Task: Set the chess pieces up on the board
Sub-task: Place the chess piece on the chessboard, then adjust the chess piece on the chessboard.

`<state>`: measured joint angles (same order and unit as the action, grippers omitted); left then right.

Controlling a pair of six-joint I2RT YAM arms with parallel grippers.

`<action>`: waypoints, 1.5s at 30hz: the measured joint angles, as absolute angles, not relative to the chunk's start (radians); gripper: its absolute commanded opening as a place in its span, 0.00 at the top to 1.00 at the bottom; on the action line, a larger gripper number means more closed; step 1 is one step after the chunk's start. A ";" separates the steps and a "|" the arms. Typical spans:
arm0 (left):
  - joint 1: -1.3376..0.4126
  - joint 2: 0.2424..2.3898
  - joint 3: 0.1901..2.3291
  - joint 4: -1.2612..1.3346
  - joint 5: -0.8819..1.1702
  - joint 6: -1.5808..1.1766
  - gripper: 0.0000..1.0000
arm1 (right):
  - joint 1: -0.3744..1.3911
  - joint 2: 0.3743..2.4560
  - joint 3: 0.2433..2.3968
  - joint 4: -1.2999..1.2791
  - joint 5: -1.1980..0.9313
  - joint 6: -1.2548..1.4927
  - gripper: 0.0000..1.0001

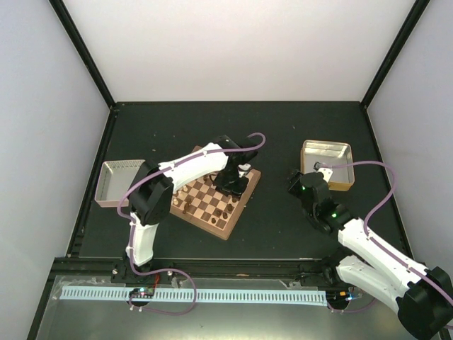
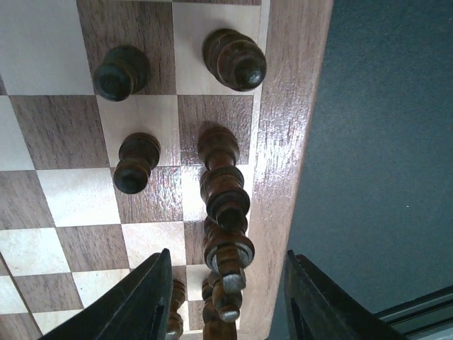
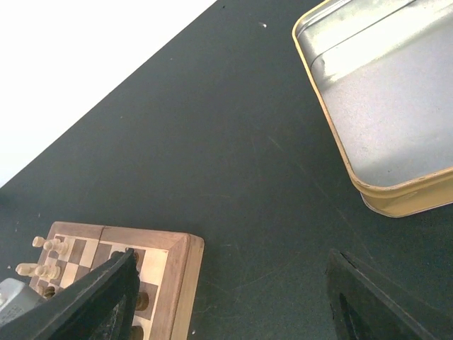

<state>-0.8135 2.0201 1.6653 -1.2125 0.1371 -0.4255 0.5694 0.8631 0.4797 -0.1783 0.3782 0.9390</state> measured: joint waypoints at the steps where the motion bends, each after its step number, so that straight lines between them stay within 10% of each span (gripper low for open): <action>1: -0.813 2.015 1.665 -1.211 0.137 -0.426 0.59 | 0.569 0.863 0.480 -0.178 0.376 0.938 0.27; 29: -0.813 2.016 1.639 -1.158 0.130 -0.422 0.89 | 0.569 0.863 0.480 -0.179 0.337 0.922 0.27; 45: -0.828 2.016 1.647 -1.192 0.123 -0.412 0.90 | 0.569 0.866 0.480 -0.179 0.337 0.922 0.27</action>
<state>-0.8276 2.0155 1.6470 -1.1923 0.1230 -0.4118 0.5694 0.8658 0.4797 -0.1795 0.3370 0.9218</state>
